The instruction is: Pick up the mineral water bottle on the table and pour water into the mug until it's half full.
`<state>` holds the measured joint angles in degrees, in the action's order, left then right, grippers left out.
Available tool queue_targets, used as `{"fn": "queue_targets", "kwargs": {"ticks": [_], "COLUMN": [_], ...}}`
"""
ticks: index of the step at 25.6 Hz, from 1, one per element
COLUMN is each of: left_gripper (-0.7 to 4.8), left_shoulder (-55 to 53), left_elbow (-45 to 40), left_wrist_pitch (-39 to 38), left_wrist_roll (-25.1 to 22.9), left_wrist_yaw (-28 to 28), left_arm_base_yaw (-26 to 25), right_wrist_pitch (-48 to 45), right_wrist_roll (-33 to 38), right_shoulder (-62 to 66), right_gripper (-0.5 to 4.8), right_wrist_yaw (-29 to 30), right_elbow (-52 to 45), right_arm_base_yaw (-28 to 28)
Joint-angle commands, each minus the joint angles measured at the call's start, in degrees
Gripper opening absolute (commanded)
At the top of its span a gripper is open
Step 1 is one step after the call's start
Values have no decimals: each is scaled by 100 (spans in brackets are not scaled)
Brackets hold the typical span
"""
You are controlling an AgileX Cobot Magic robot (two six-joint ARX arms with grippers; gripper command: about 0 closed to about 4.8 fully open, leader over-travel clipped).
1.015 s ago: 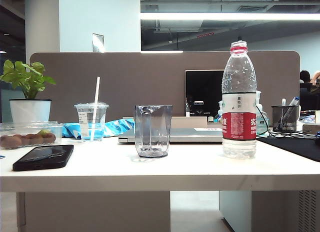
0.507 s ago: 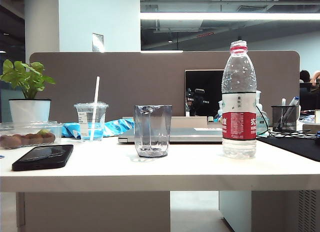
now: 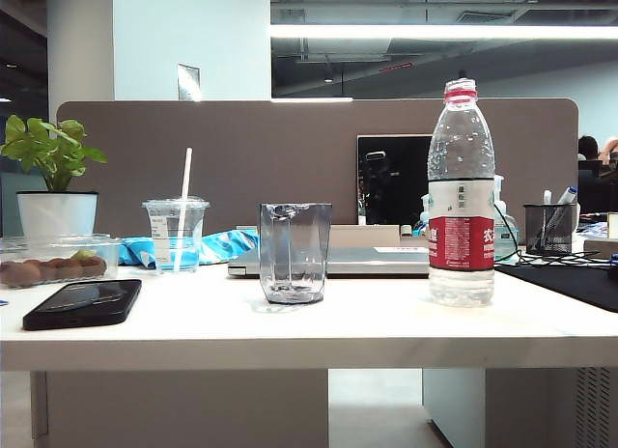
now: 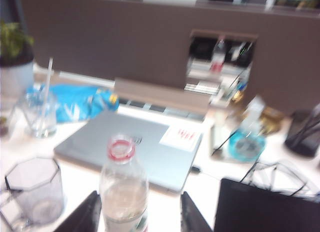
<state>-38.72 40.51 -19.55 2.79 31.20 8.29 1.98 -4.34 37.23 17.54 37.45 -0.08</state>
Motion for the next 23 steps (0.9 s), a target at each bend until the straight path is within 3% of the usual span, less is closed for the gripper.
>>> {"fn": "queue_targets", "kwargs": {"ticks": [1, 8, 10, 11, 23], "left_gripper": [-4, -4, -4, -4, -4], "left_shoulder": [-92, -90, -90, -81, 0], "left_elbow": [7, 7, 7, 7, 9], "left_wrist_pitch": [-20, -555, -660, -739, -815], "left_wrist_roll": [-70, -240, -240, -245, -474], "left_wrist_yaw": [-57, -260, -271, -278, -315], "left_arm_base_yaw": [328, 479, 479, 461, 503], "right_wrist_pitch": [-1167, -3906, -4400, -4715, -7171], "right_wrist_roll": [140, 468, 474, 476, 474], "right_shoulder": [1134, 2780, 3110, 3445, 5906], "right_gripper": [236, 278, 360, 457, 479], "right_wrist_yaw": [-101, -498, -446, -505, -741], "right_elbow": [-234, -1198, -1399, -1478, -1329], "right_arm_base_yaw": [280, 769, 866, 1060, 1296]}}
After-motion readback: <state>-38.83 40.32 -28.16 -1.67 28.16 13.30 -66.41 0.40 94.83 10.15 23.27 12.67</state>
